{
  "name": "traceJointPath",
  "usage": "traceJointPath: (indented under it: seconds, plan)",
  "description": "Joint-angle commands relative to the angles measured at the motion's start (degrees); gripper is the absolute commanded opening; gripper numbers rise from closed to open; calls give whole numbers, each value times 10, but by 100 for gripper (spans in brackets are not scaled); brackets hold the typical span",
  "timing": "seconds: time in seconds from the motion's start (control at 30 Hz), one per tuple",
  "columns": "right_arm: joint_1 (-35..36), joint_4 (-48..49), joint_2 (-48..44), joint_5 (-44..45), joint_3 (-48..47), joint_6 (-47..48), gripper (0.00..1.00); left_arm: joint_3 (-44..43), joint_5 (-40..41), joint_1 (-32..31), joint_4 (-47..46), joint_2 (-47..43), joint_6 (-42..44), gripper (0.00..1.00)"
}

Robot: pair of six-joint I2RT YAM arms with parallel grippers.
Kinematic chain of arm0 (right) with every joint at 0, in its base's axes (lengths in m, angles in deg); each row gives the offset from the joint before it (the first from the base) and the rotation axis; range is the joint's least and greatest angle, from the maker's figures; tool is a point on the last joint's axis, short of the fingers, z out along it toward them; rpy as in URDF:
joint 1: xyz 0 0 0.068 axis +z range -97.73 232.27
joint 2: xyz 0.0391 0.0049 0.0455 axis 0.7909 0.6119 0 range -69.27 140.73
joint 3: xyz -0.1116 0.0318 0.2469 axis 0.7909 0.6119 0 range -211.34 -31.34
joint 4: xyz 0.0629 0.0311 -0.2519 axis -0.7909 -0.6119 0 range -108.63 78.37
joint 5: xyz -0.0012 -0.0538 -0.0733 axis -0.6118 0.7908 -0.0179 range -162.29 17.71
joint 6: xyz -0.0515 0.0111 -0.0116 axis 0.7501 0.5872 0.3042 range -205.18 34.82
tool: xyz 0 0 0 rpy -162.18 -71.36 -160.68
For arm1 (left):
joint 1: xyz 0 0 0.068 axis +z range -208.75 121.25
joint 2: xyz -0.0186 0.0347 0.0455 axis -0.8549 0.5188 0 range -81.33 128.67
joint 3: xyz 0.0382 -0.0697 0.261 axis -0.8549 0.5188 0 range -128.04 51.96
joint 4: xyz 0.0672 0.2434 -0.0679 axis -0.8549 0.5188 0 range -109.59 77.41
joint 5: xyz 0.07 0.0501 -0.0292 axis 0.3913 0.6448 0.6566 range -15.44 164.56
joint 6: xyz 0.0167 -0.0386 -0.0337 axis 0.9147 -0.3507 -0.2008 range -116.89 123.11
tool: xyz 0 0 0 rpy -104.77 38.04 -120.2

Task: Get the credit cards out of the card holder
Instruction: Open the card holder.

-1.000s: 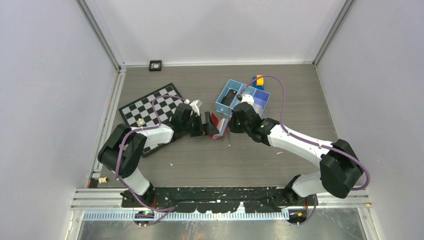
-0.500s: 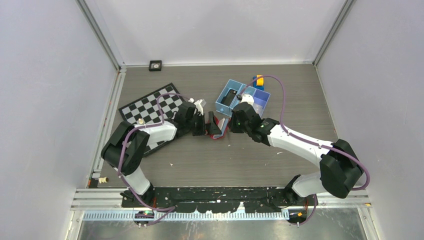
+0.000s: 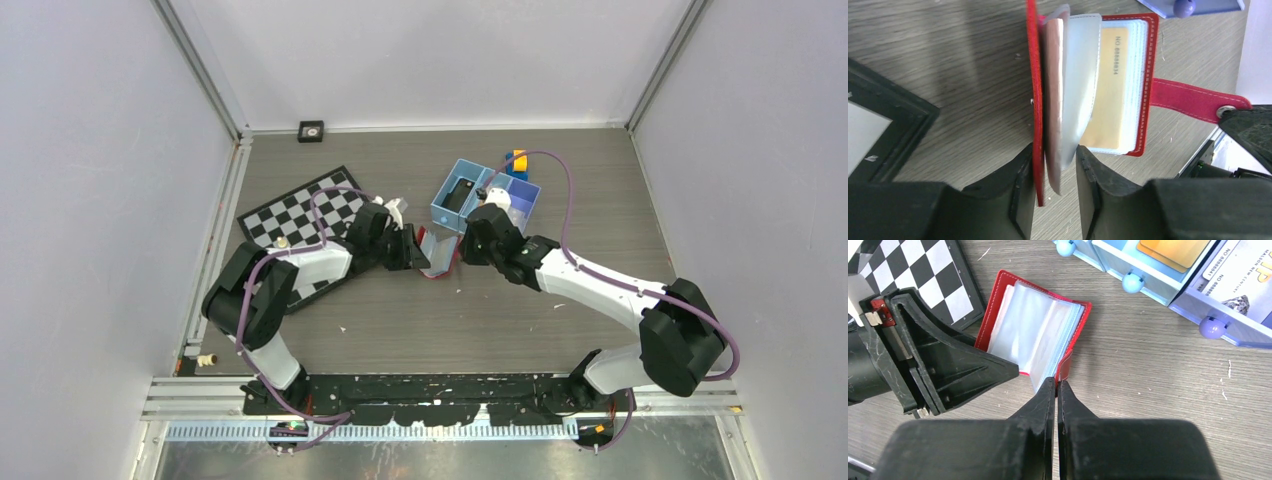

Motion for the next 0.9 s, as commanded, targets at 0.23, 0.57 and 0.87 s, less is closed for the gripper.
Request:
traceJointPath:
  seconds: [0.23, 0.57, 0.87]
  plan:
    - [-46, 4, 17, -44, -8, -35, 1, 49, 6, 25, -64, -51, -31, 16]
    - [-65, 11, 30, -80, -5, -42, 10, 53, -10, 37, -81, -31, -48, 13]
    - [-85, 32, 49, -103, 14, -81, 66, 52, -9, 40, -79, -13, -54, 11]
